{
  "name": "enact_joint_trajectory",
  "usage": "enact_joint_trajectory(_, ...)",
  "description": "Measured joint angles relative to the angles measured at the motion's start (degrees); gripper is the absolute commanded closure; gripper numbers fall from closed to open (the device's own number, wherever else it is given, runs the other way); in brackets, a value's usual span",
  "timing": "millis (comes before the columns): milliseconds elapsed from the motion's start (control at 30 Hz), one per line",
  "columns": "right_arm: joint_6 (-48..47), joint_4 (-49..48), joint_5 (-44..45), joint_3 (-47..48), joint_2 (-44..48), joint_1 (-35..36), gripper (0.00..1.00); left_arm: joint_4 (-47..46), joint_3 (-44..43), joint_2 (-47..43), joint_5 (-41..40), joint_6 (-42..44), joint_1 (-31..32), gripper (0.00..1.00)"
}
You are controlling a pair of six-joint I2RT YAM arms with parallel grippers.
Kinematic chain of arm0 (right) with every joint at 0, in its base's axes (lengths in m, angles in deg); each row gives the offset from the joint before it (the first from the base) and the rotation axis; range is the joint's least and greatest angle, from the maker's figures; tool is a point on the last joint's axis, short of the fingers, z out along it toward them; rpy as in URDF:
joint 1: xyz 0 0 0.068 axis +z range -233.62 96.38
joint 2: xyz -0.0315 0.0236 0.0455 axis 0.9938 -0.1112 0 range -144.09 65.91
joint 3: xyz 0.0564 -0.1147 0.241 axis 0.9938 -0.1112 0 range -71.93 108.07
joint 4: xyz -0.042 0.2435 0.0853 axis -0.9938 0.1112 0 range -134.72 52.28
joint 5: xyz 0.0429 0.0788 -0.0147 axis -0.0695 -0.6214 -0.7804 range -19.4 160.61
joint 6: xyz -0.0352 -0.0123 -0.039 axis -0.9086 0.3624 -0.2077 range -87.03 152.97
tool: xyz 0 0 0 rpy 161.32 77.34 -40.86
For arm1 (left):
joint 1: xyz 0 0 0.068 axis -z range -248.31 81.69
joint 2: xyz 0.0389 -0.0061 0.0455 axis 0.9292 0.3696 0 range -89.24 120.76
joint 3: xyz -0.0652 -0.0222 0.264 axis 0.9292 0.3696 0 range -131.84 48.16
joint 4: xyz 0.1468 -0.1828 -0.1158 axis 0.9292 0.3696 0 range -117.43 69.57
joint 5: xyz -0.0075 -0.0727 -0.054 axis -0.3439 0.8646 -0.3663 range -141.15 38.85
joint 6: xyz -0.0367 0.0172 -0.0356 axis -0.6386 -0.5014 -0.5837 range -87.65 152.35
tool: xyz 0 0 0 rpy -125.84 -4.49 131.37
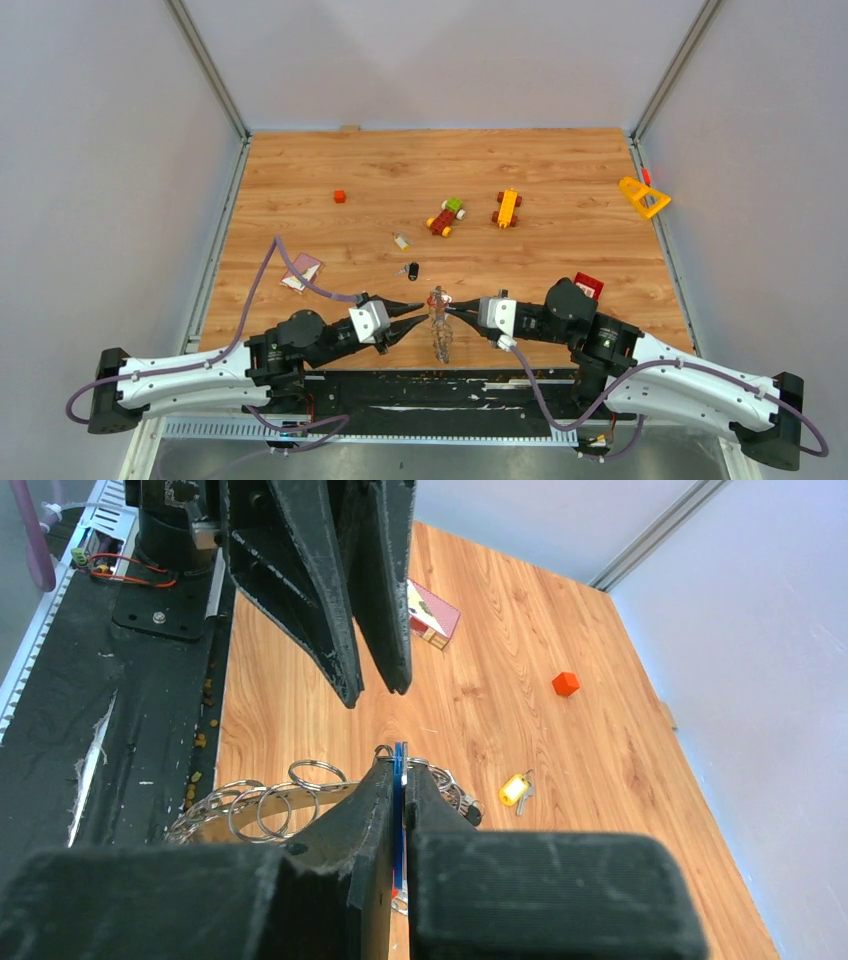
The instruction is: Remove the keys from the keyring
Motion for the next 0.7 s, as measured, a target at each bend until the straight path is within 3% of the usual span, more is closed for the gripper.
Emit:
enact_joint_trajectory(300,0.11,-3.80,-0.26,-1.20,2.19,0.00,1.00,-18.27,11.65,0.63,0.70,-4.96,0.00,0.69)
enact_joint_trajectory(700,0.17,-5.86,-1.68,-1.79,3.13,0.02,1.00,-32.92,13.14,7.10,2.19,-6.80,0.00,0.71)
